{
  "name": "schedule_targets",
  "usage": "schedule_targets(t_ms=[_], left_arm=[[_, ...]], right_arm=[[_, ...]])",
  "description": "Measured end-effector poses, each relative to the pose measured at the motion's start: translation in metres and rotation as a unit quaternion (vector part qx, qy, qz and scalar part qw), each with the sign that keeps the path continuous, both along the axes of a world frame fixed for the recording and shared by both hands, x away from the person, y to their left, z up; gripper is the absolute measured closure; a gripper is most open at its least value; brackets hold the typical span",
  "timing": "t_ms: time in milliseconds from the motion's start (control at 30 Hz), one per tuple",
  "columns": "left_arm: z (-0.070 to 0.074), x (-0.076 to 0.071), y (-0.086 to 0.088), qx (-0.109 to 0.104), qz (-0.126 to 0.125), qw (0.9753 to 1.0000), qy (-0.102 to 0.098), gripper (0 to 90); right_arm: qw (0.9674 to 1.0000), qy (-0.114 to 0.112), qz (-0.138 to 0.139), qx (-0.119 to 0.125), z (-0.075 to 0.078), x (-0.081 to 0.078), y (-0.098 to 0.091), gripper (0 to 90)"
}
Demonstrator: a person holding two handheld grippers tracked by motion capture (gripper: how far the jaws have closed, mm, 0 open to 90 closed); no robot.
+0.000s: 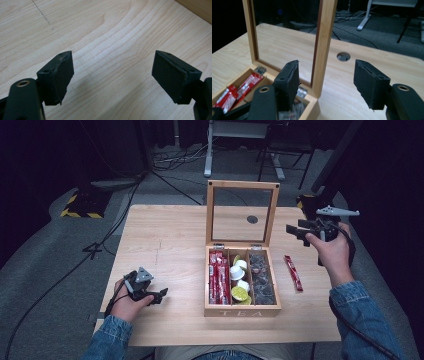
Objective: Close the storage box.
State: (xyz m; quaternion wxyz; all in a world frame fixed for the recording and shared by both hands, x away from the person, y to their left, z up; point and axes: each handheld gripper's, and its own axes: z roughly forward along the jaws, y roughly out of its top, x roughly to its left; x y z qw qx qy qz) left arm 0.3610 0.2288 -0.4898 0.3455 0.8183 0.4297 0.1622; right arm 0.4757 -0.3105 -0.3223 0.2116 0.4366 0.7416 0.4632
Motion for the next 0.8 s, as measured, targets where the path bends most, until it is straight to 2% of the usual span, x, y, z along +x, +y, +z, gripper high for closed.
schedule_targets(t_ms=[100, 200, 333, 500, 700, 800], left_arm=[[-0.001, 0.000, -0.001, 0.006, -0.003, 1.0000, -0.002, 18.2], [-0.001, -0.001, -0.002, 0.001, 0.001, 1.0000, 0.001, 18.1], [0.001, -0.004, -0.001, 0.013, -0.003, 0.9999, -0.002, 18.4], [0.001, -0.010, 0.004, -0.003, 0.011, 0.9999, 0.001, 20.3], [0.000, -0.014, 0.011, 0.007, 0.019, 0.9998, 0.007, 22.6], [-0.001, -0.014, 0.013, 0.004, 0.022, 0.9997, 0.008, 23.1]], right_arm=[[0.9999, -0.006, 0.007, 0.006, 0.005, 0.009, 0.005, 37.5], [0.9999, -0.009, 0.010, 0.009, 0.008, 0.018, 0.008, 37.5], [0.9998, -0.012, 0.011, 0.008, 0.013, 0.033, 0.013, 37.3], [0.9997, -0.020, 0.015, 0.007, 0.020, 0.053, 0.021, 37.3], [0.9994, -0.024, 0.022, 0.010, 0.024, 0.073, 0.029, 37.3], [0.9993, -0.024, 0.027, 0.011, 0.023, 0.079, 0.032, 37.3]])
